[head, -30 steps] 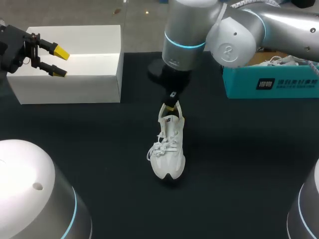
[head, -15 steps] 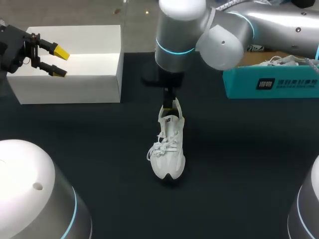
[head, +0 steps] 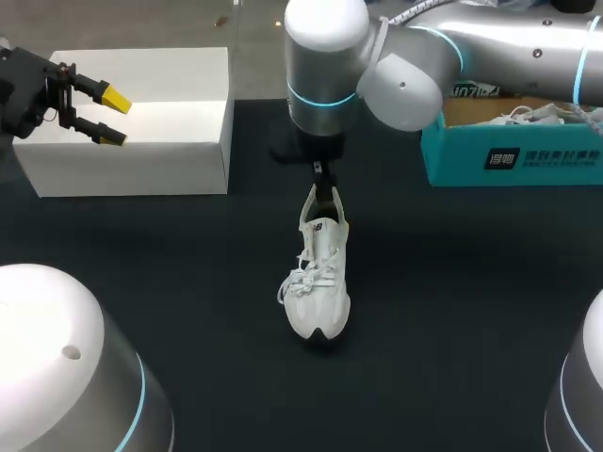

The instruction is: Take the shoe out of the shoebox, open the shoe tongue, remove and reinsert the insole, then place the shoe into the shoebox

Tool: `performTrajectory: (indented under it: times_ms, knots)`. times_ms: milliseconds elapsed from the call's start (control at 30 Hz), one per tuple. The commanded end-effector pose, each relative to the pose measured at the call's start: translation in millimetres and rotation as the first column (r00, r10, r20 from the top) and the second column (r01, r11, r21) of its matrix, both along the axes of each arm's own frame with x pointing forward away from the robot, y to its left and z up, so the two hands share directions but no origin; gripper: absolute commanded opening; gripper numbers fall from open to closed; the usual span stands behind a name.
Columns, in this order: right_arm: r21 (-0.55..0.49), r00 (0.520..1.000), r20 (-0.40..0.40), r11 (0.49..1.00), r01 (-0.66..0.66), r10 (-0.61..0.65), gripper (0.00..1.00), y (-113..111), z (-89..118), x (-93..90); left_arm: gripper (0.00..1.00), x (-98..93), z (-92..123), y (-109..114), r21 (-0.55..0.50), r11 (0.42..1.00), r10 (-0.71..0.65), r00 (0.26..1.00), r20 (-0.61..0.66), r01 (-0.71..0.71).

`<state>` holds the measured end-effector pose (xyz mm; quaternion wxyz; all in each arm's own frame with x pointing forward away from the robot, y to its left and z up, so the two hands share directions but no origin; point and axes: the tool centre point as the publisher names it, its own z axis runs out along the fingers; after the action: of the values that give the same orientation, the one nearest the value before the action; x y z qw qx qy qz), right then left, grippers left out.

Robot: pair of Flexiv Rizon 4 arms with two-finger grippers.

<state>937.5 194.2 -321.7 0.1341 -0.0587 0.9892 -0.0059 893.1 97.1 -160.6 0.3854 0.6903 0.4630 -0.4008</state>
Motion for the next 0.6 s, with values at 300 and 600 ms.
performTrajectory:
  times_ms: [300,600]
  knots:
    - [0.001,0.996,-0.074,0.999,0.048,-0.048,0.99,5.6,-38.7,17.2,1.00,-0.3,0.3,0.5,0.003,1.000,-0.001,1.000,0.001,0.001]
    - [-0.049,0.991,-0.096,0.994,0.092,-0.097,0.86,-4.9,-63.1,14.9,1.00,-0.3,0.3,0.5,0.003,1.000,-0.001,1.000,0.001,0.001]
